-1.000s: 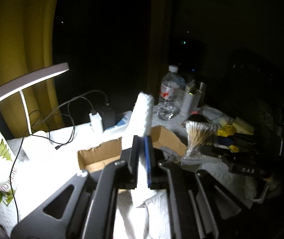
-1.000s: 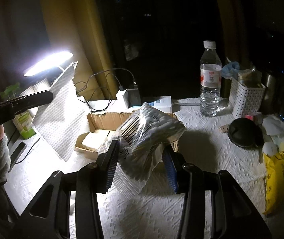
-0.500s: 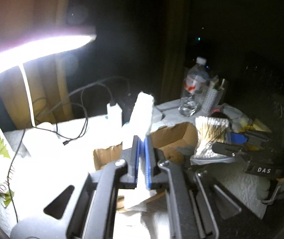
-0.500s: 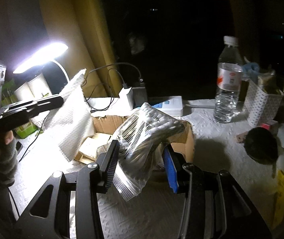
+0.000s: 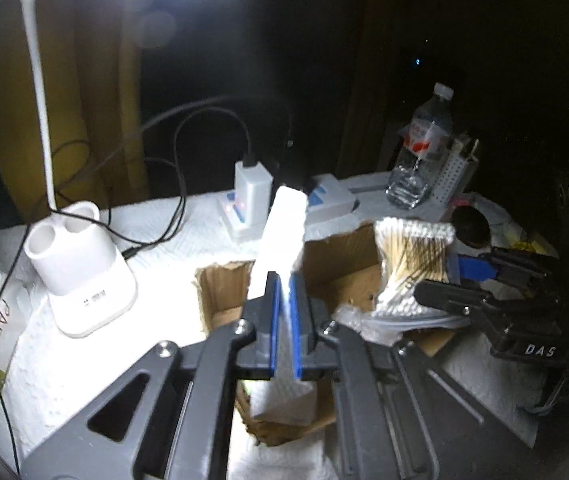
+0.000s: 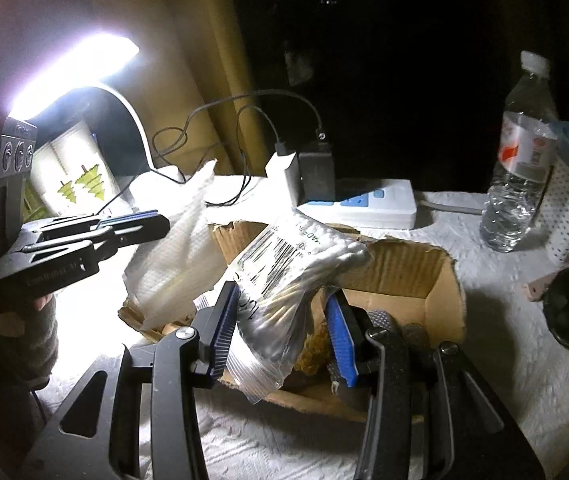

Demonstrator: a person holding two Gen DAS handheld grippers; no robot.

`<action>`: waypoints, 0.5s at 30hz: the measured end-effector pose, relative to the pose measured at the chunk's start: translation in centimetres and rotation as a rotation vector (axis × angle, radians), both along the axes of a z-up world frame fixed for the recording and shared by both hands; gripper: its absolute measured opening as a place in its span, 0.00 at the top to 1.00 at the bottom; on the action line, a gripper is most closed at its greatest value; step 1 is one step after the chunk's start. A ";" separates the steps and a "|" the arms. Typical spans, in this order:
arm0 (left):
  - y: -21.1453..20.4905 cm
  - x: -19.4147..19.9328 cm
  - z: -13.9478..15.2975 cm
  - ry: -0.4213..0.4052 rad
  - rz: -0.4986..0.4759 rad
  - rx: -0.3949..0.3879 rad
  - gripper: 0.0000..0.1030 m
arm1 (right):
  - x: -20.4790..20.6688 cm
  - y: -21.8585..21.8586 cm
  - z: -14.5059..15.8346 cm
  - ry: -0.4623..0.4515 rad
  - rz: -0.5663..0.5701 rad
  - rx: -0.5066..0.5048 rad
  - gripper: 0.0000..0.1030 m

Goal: Organize soft objects
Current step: 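Lower the towel into the box with the left tool while the right tool drops the swab bag there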

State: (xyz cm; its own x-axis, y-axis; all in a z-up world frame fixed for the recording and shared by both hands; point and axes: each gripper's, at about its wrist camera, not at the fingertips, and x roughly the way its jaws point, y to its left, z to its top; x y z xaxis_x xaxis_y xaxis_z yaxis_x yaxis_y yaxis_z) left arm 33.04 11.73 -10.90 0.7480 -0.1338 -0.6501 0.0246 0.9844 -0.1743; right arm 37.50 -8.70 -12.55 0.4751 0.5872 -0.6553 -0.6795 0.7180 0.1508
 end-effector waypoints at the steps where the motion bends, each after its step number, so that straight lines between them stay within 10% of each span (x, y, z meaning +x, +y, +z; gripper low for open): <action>1: 0.1 0.1 -0.4 0.010 -0.005 -0.002 0.96 | 0.1 0.2 -0.2 0.004 0.002 -0.003 0.56; 15: -0.3 2.0 -4.4 0.119 0.000 0.047 0.93 | 1.3 2.7 -2.8 0.054 0.027 -0.031 0.56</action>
